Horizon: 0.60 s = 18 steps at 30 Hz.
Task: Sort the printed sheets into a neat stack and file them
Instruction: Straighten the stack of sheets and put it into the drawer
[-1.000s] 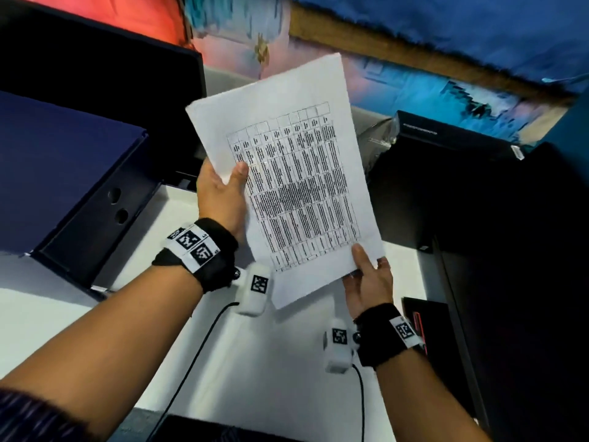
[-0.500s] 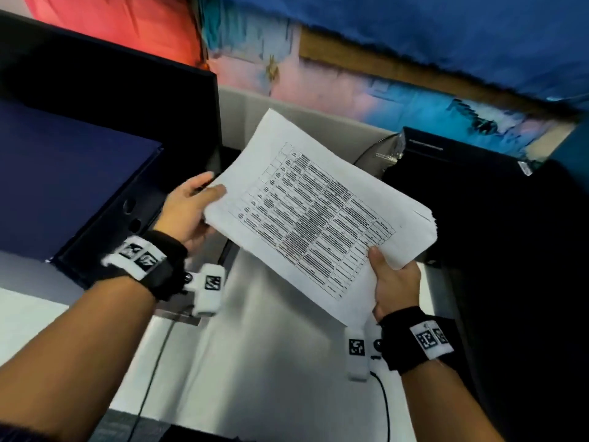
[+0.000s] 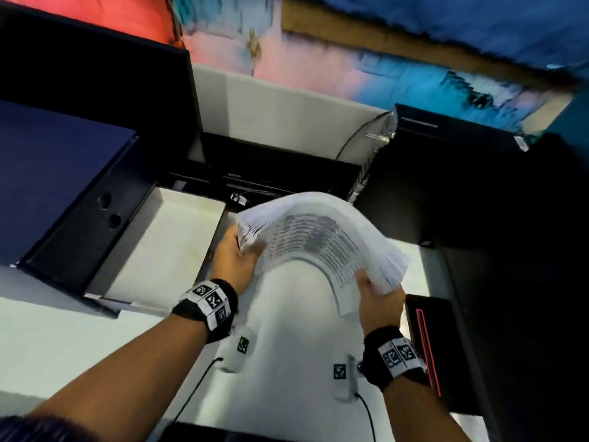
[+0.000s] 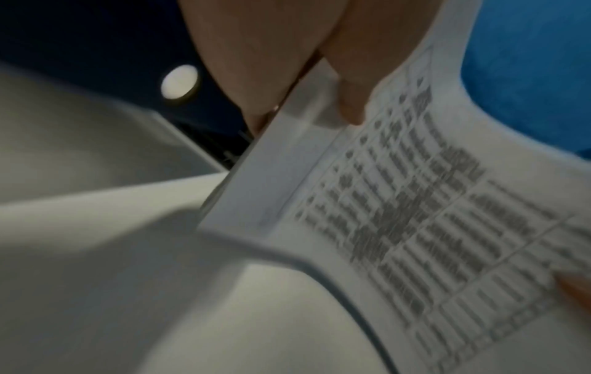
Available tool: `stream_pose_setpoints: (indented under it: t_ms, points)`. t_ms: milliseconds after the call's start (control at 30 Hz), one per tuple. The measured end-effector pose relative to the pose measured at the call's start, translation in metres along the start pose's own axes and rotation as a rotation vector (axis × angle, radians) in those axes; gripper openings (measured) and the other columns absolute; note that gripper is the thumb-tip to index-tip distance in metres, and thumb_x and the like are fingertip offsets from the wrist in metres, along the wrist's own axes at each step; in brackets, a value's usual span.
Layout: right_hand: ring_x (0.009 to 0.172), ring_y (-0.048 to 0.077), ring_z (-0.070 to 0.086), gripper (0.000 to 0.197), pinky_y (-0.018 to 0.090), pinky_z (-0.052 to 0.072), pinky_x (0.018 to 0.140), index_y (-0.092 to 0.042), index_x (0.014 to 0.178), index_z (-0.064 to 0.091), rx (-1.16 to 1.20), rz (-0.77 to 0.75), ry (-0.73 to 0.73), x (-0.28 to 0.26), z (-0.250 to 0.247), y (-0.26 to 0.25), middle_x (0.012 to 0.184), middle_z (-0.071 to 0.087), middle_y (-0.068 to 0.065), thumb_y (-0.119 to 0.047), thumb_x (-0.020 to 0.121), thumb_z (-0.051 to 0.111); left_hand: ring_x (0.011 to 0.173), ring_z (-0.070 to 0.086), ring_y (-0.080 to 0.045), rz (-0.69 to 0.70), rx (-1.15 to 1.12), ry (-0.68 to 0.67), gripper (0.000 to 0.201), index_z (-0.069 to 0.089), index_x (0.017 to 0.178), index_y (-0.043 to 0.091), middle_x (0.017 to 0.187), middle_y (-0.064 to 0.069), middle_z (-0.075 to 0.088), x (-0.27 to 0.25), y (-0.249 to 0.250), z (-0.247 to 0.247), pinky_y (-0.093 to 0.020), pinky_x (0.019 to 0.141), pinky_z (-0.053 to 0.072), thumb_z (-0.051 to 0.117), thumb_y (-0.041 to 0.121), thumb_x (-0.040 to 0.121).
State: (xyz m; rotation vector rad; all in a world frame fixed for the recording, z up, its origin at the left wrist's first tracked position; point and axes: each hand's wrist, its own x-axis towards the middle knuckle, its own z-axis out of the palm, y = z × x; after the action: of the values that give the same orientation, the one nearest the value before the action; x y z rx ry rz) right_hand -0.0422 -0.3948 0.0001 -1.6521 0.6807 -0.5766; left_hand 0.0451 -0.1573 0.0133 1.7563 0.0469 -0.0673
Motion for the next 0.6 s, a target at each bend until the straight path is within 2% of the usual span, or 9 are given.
stream_pose_setpoints:
  t_ms: [67,100,167,267,333,367,433,533,600]
  points:
    - [0.097,0.023,0.068,0.027,0.036,0.056,0.088,-0.016,0.104,0.065,0.001,0.127,0.007,-0.004,-0.003,0.016,0.1,0.071,0.005,-0.011,0.081,0.079,0.119,0.059,-0.014,-0.085,0.029,-0.022,0.055,0.054,0.127,0.015,0.123,0.006,0.065,-0.004,-0.012,0.003,-0.024,0.1,0.048,0.075,0.039,0.082]
    - [0.097,0.024,0.068,0.026,0.037,0.056,0.088,-0.016,0.104,0.066,-0.001,0.149,0.011,-0.004,-0.005,0.018,0.102,0.071,0.006,-0.013,0.081,0.079,0.118,0.059,-0.015,-0.093,0.033,-0.036,0.054,0.055,0.125,0.013,0.124,0.004,0.065,-0.003,-0.015,0.004,-0.03,0.101,0.048,0.073,0.042,0.082]
    - [0.097,0.023,0.069,0.026,0.038,0.056,0.088,-0.013,0.106,0.067,-0.013,0.176,0.018,0.003,-0.005,0.021,0.103,0.072,0.007,-0.016,0.082,0.078,0.114,0.06,-0.017,-0.12,0.036,-0.025,0.043,0.058,0.12,0.01,0.121,0.002,0.066,0.0,-0.009,0.006,-0.034,0.101,0.046,0.07,0.036,0.088]
    - [0.099,0.025,0.07,0.025,0.04,0.057,0.089,-0.013,0.108,0.068,0.03,0.24,0.004,0.011,-0.009,0.019,0.1,0.073,0.003,-0.015,0.084,0.076,0.114,0.061,-0.019,-0.121,0.041,0.009,0.043,0.06,0.125,0.009,0.12,0.001,0.067,0.007,0.001,0.013,-0.038,0.104,0.046,0.068,0.033,0.09]
    - [0.095,0.021,0.072,0.024,0.033,0.058,0.082,-0.013,0.108,0.067,0.067,0.226,-0.013,0.021,-0.013,0.006,0.097,0.073,-0.001,-0.013,0.085,0.075,0.105,0.063,-0.017,-0.069,0.066,-0.01,0.03,0.063,0.119,0.012,0.11,0.005,0.068,0.016,0.017,0.009,-0.035,0.098,0.049,0.067,0.026,0.092]
    - [0.087,0.015,0.073,0.023,0.026,0.059,0.074,-0.012,0.107,0.066,0.061,0.202,-0.019,0.026,-0.017,-0.004,0.093,0.073,-0.002,-0.014,0.085,0.075,0.103,0.066,-0.016,-0.044,0.052,-0.038,0.027,0.065,0.116,0.014,0.108,0.006,0.07,0.023,0.025,0.003,-0.035,0.096,0.05,0.067,0.024,0.092]
    - [0.076,0.008,0.07,0.024,0.02,0.059,0.063,-0.007,0.106,0.064,0.033,0.126,-0.042,0.032,-0.026,-0.026,0.088,0.071,-0.004,-0.017,0.086,0.074,0.102,0.07,-0.019,-0.048,0.012,-0.109,0.025,0.069,0.114,0.018,0.106,0.005,0.075,0.037,0.039,-0.016,-0.043,0.096,0.052,0.07,0.023,0.09]
    - [0.092,0.023,0.073,0.029,0.036,0.061,0.077,-0.005,0.119,0.061,0.074,0.127,-0.215,0.029,-0.031,-0.04,0.102,0.074,0.005,-0.013,0.092,0.066,0.098,0.07,-0.03,-0.143,0.091,-0.238,0.018,0.071,0.107,0.019,0.103,-0.006,0.076,0.058,0.053,-0.05,-0.05,0.093,0.052,0.071,0.023,0.089]
    - [0.104,0.028,0.07,0.03,0.045,0.057,0.087,-0.01,0.124,0.058,0.127,0.208,-0.408,0.016,-0.017,-0.038,0.114,0.072,0.007,-0.007,0.094,0.061,0.079,0.066,-0.031,-0.206,0.255,-0.209,0.02,0.071,0.102,0.024,0.1,-0.016,0.074,0.059,0.058,-0.082,-0.043,0.075,0.053,0.073,0.035,0.085]
